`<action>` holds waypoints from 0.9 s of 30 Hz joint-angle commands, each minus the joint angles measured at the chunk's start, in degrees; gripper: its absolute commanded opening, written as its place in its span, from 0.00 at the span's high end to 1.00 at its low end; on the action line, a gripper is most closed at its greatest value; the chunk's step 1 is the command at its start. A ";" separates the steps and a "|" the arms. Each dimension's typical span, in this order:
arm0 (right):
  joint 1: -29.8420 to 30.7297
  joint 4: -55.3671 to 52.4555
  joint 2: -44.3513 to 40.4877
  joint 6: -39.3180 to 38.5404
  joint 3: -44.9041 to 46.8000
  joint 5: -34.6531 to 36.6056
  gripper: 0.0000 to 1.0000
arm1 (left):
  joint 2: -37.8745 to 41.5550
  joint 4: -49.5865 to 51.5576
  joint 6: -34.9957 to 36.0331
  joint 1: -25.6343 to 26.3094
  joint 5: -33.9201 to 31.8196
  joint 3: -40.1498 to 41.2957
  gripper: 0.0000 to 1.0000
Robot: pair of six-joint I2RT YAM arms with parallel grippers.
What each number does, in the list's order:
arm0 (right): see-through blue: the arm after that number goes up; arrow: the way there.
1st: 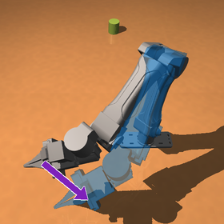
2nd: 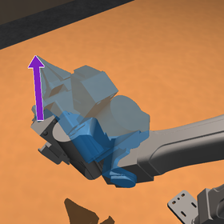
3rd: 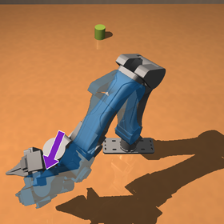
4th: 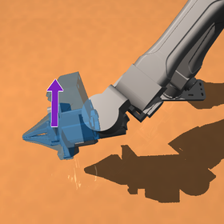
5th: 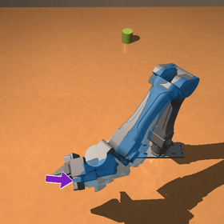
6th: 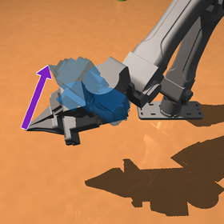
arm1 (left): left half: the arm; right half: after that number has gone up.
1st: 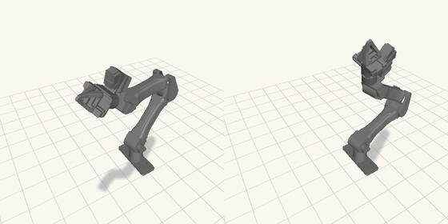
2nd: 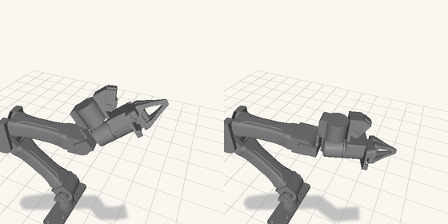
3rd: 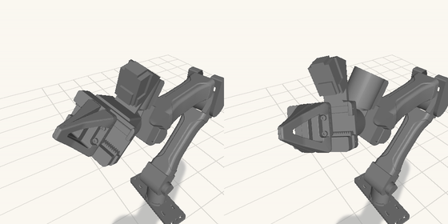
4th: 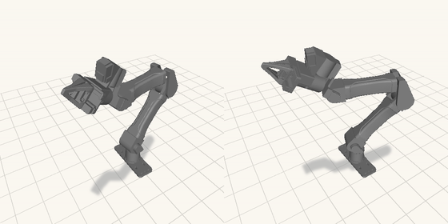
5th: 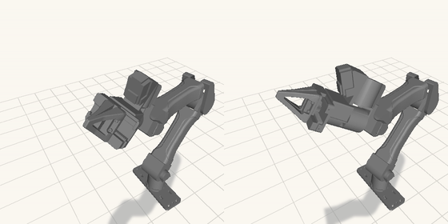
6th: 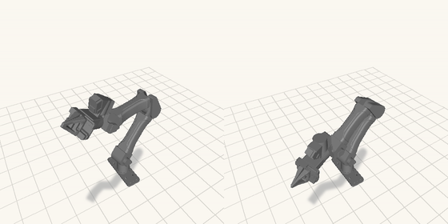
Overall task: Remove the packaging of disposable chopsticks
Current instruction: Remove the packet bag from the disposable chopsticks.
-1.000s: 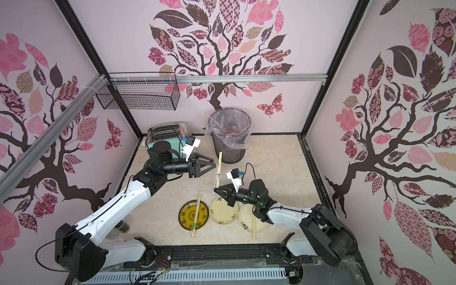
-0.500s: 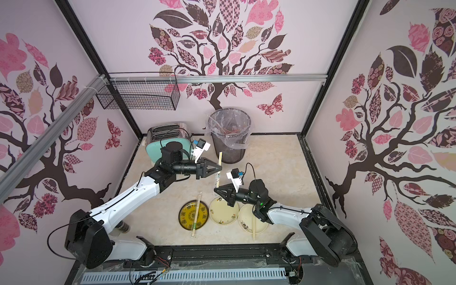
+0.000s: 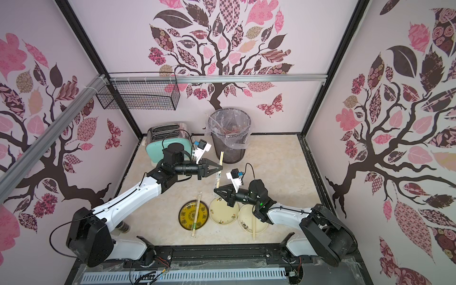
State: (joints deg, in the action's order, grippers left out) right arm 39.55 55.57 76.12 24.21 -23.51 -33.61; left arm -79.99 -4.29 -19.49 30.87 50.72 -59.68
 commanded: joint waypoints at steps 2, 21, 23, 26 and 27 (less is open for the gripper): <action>-0.25 1.70 -1.76 -1.71 -0.96 2.56 1.00 | 1.05 0.59 -2.99 1.91 1.40 4.08 0.94; -0.26 1.63 -2.54 -1.88 -0.44 4.44 1.00 | 4.13 -4.49 -8.22 3.85 -0.45 14.44 0.87; -0.24 1.65 -2.65 -1.89 -0.39 4.68 1.00 | 4.47 -4.49 -8.45 4.10 -0.60 15.05 0.87; -0.26 1.65 -2.75 -1.93 -0.30 4.86 1.00 | 4.75 -4.49 -8.51 4.71 -1.01 16.16 0.87; -0.26 1.65 -2.90 -1.89 -0.23 4.95 1.00 | 4.91 -4.49 -8.58 4.92 -1.06 16.56 0.87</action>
State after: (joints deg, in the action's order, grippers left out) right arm 40.16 51.16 75.79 22.87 -22.79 -33.41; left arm -75.33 -14.52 -26.39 33.34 45.43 -45.84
